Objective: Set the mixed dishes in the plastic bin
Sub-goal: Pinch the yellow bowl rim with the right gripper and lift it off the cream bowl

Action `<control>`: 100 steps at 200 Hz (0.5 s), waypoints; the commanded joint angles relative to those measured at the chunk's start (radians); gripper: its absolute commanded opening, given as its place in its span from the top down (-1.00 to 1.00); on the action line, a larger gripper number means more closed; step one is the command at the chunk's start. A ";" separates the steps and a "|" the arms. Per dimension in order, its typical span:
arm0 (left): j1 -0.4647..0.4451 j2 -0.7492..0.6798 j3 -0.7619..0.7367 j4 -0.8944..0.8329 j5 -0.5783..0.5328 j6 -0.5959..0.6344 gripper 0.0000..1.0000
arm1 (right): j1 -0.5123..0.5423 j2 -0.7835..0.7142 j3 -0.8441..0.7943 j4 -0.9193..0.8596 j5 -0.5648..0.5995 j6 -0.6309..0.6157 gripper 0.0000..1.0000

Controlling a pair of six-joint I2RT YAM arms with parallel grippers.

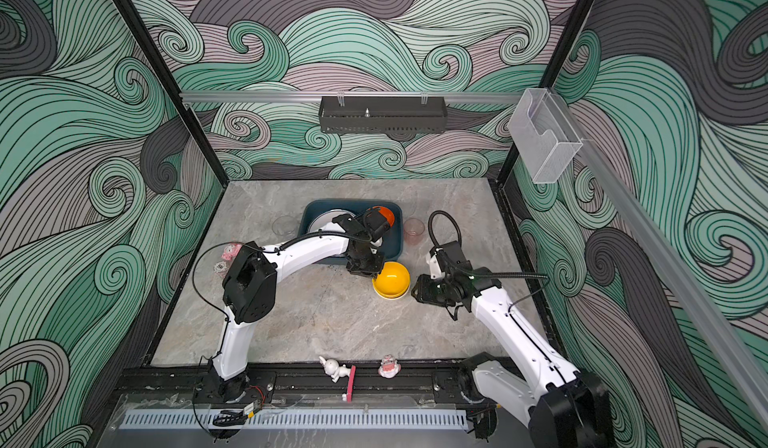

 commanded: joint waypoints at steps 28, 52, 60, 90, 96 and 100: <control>-0.004 -0.051 0.056 -0.052 -0.011 0.025 1.00 | -0.007 -0.012 -0.013 0.001 -0.009 -0.011 0.13; -0.004 -0.061 0.073 -0.063 -0.011 0.032 1.00 | -0.010 -0.016 -0.007 -0.002 -0.010 -0.009 0.13; -0.005 -0.066 0.075 -0.066 -0.012 0.033 1.00 | -0.011 -0.019 -0.005 -0.003 -0.011 -0.007 0.13; -0.004 -0.097 0.070 -0.072 -0.012 0.040 1.00 | -0.012 -0.019 0.018 -0.012 -0.041 0.002 0.12; -0.005 -0.104 0.067 -0.073 -0.012 0.041 1.00 | -0.012 -0.017 0.025 -0.014 -0.049 0.003 0.11; -0.004 -0.110 0.065 -0.072 -0.012 0.041 1.00 | -0.013 -0.017 0.031 -0.014 -0.052 0.005 0.11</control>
